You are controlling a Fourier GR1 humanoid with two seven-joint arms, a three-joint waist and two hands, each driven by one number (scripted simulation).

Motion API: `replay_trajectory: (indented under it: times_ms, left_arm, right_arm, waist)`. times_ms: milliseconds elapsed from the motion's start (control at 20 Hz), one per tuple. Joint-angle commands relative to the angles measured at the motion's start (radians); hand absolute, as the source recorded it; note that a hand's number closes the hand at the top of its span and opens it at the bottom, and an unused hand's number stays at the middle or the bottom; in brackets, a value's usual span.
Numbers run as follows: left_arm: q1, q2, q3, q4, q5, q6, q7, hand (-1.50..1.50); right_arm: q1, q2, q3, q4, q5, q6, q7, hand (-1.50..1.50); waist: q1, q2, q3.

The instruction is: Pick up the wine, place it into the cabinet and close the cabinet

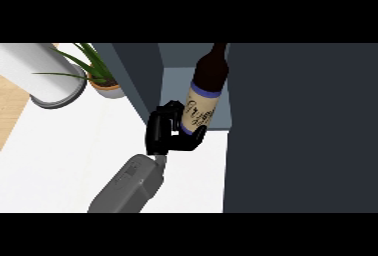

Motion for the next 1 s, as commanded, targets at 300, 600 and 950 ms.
replay_trajectory:
  times_ms: [300,600,950]
  left_arm:
    - [-0.092,0.000,0.006,0.245,0.211,-0.154,-0.149,1.50]
    - [-0.203,0.000,0.011,0.352,0.251,-0.192,-0.128,1.50]
    - [-0.321,0.000,-0.008,0.485,0.374,-0.232,-0.160,1.50]
  right_arm:
    - [-0.025,0.015,0.028,0.036,0.034,-0.002,-0.019,-1.50]
    - [0.028,-0.002,-0.012,-0.022,-0.023,0.007,0.014,-1.50]
    - [-0.004,0.002,-0.016,0.062,-0.037,0.030,-0.041,-1.50]
  waist:
    - [-0.010,0.004,-0.001]
    - [-0.011,0.003,0.000]
    - [-0.027,0.008,-0.001]
